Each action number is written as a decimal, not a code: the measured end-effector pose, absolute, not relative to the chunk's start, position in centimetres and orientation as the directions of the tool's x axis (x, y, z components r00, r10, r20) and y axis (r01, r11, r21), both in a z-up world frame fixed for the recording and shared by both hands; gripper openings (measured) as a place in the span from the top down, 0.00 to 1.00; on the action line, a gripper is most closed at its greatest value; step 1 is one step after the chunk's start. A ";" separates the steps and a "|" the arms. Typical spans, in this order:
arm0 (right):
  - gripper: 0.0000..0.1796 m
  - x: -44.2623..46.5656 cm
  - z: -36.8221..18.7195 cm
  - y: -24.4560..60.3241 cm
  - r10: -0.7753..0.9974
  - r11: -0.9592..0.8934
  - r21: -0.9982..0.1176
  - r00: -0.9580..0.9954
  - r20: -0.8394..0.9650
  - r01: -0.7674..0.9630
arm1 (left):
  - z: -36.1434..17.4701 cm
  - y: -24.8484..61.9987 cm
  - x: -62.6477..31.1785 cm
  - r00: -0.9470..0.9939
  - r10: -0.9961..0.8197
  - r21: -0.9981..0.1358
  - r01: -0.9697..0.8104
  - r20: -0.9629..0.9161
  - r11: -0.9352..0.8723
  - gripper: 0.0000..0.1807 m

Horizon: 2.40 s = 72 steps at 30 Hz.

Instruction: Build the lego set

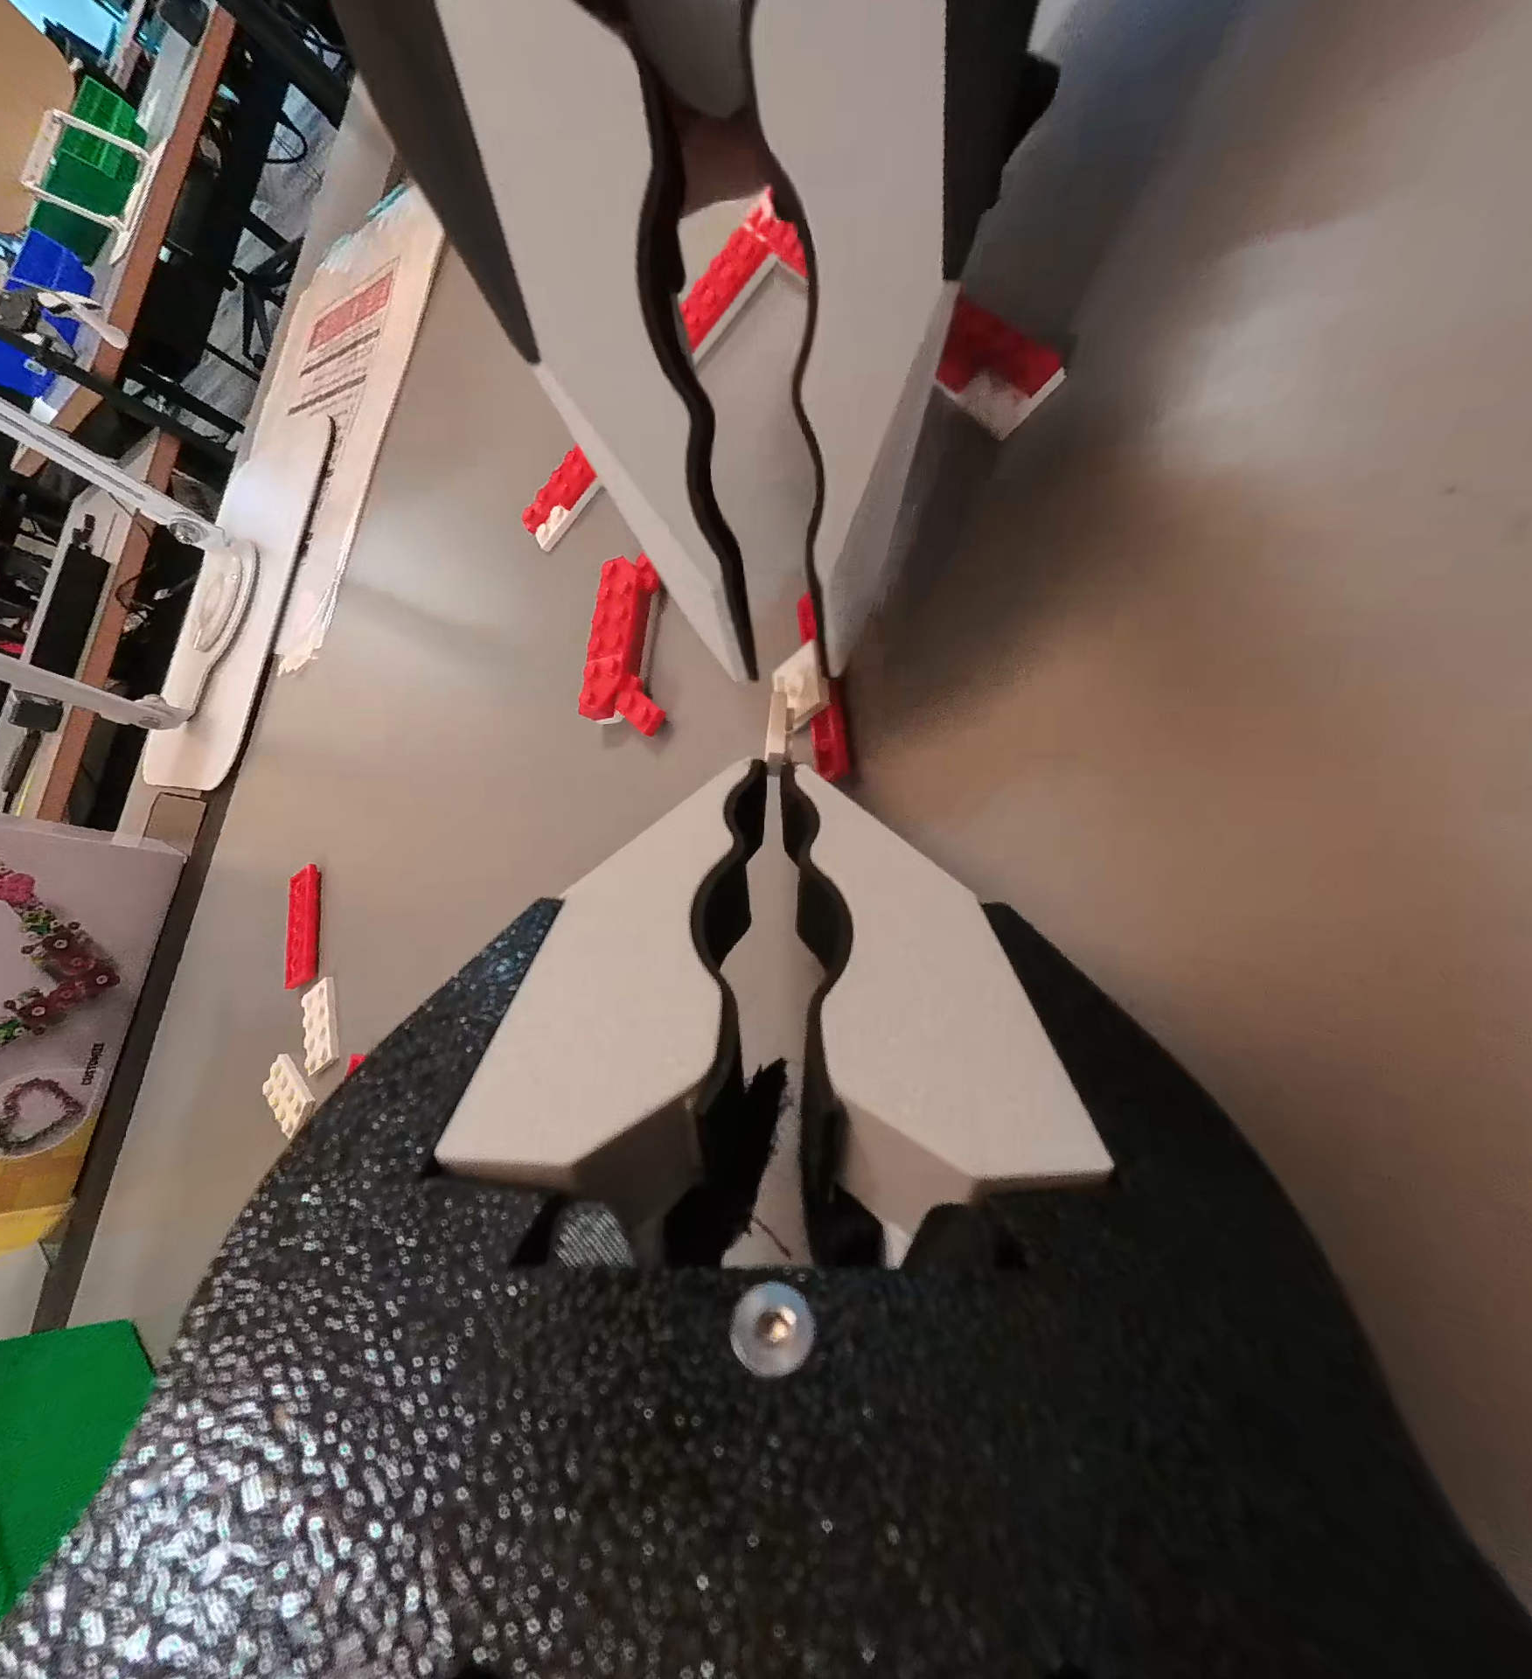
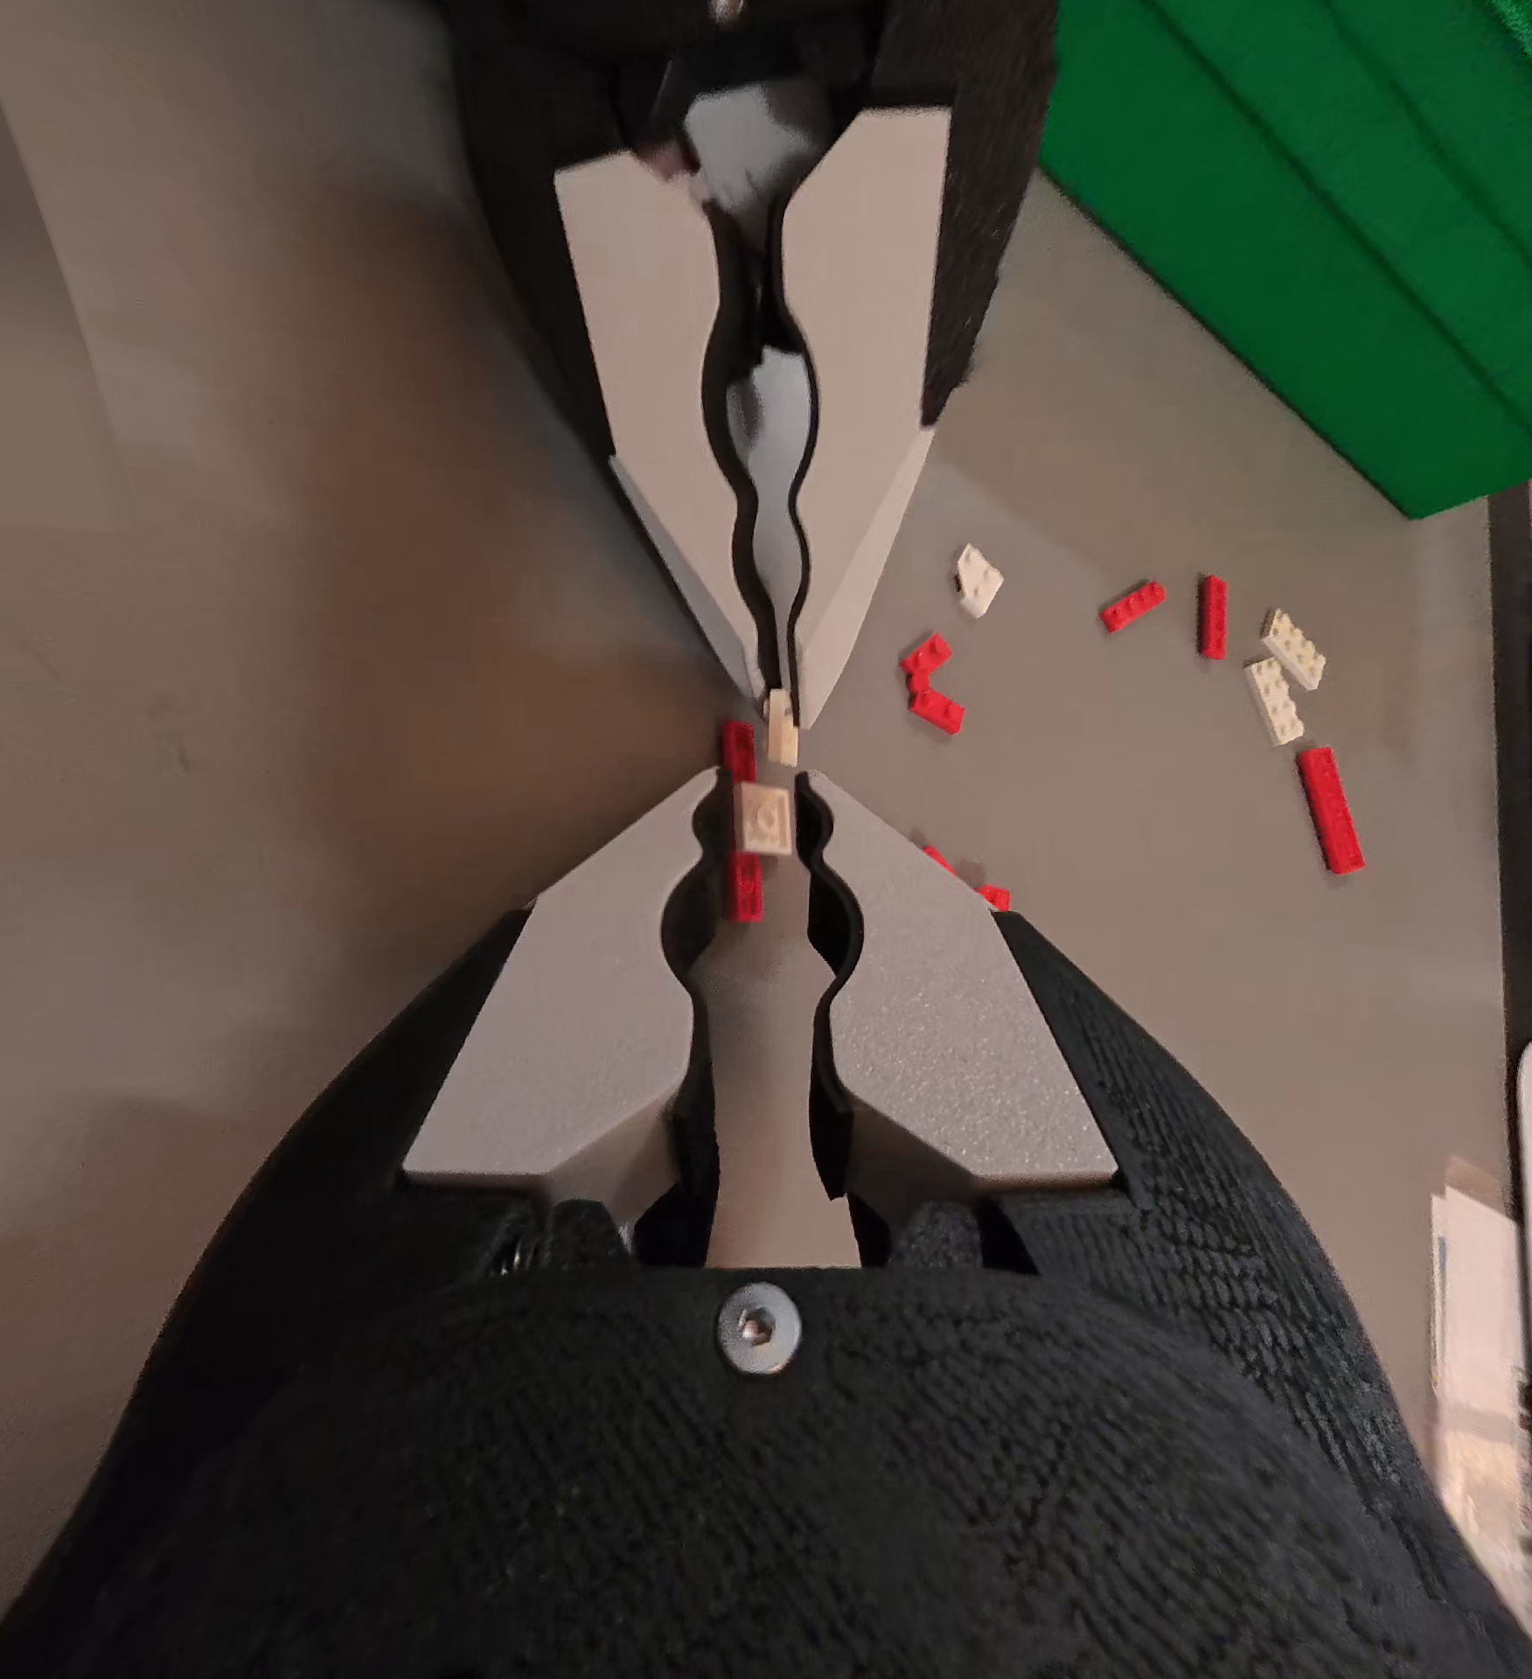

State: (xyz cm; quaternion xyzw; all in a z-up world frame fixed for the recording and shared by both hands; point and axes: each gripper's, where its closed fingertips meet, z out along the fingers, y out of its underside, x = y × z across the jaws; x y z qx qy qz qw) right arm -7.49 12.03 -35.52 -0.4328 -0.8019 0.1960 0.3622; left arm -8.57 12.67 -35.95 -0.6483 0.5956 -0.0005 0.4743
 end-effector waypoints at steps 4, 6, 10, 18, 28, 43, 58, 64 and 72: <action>0.96 -8.1 -34.7 11.7 0.839 0.543 -0.660 -0.358 0.409 0.519 | -35.6 12.6 -8.4 0.300 -0.772 -0.633 -0.756 -0.561 0.166 1.00; 0.97 -8.4 -34.7 11.7 0.832 0.554 -0.652 -0.365 0.418 0.517 | -35.5 12.5 -8.3 0.304 -0.775 -0.645 -0.745 -0.554 0.169 1.00; 0.99 -8.6 -35.1 11.6 0.816 0.578 -0.621 -0.379 0.437 0.529 | -35.6 12.6 -8.5 0.323 -0.779 -0.658 -0.739 -0.538 0.147 0.99; 0.99 -8.5 -35.5 11.7 0.796 0.602 -0.522 -0.411 0.444 0.604 | -31.5 12.3 -11.3 0.518 -0.779 -0.857 -0.513 -0.354 0.048 0.95; 0.99 -8.6 -36.3 11.7 0.816 0.575 -0.484 -0.421 0.395 0.660 | -35.6 11.5 -9.5 0.378 -0.823 -0.729 -0.682 -0.423 0.061 0.90; 0.90 -7.9 -36.2 11.6 0.837 0.546 -0.478 -0.426 0.344 0.688 | -35.7 11.1 -8.5 0.356 -0.835 -0.733 -0.675 -0.421 0.081 0.90; 0.89 -6.8 -36.4 11.9 0.786 0.617 -0.507 -0.438 0.436 0.602 | -36.1 11.8 -7.6 0.307 -0.815 -0.674 -0.727 -0.492 0.133 0.90; 0.95 -6.9 -36.8 12.0 0.769 0.637 -0.483 -0.452 0.452 0.601 | -36.4 11.6 -7.5 0.286 -0.831 -0.661 -0.739 -0.478 0.126 0.93; 0.97 -7.1 -36.9 11.9 0.792 0.609 -0.512 -0.435 0.427 0.606 | -36.7 11.6 -7.4 0.256 -0.833 -0.626 -0.768 -0.491 0.134 0.95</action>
